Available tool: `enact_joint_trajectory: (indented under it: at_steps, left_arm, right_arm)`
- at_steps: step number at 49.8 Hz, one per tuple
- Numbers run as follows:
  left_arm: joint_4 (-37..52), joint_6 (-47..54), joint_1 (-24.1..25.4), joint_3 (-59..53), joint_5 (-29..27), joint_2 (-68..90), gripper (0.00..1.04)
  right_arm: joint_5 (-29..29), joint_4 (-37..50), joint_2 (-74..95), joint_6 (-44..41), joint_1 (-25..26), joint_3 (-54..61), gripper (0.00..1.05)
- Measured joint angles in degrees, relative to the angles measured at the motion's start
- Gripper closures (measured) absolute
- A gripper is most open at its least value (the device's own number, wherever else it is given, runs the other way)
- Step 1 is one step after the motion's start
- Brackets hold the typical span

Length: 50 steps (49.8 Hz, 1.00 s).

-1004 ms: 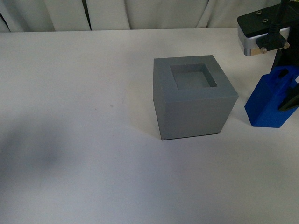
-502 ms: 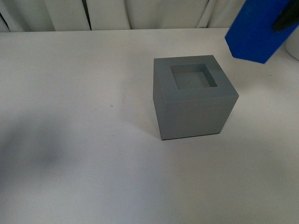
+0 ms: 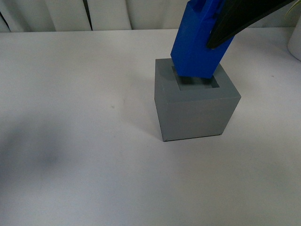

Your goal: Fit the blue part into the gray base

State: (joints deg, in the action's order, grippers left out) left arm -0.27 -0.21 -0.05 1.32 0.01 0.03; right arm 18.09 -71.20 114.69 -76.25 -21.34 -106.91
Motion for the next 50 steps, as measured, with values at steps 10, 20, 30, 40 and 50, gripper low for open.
enact_joint_trajectory:
  at_steps: [10,20,30,40,50]
  left_arm:
    - [0.0,0.0,0.0,0.0,0.0,0.0,0.06]
    - [0.0,0.0,0.0,0.0,0.0,0.0,0.06]
    - [0.0,0.0,0.0,0.0,0.0,0.0,0.06]
    - [0.0,0.0,0.0,0.0,0.0,0.0,0.06]
    - [0.0,0.0,0.0,0.0,0.0,0.0,0.06]
  right_arm:
    - [-0.4,-0.6,1.1,0.0,-0.5,-0.4,0.58]
    - [-0.9,-2.0,1.2,0.0,-0.7,-0.7,0.58]
    - [-1.3,-3.1,1.2,-0.4,-0.8,-0.7,0.58]
    - [-2.7,-3.4,1.2,-1.2,-0.8,-0.7,0.58]
    - [-3.5,-2.4,1.2,-1.6,-0.8,0.4,0.58]
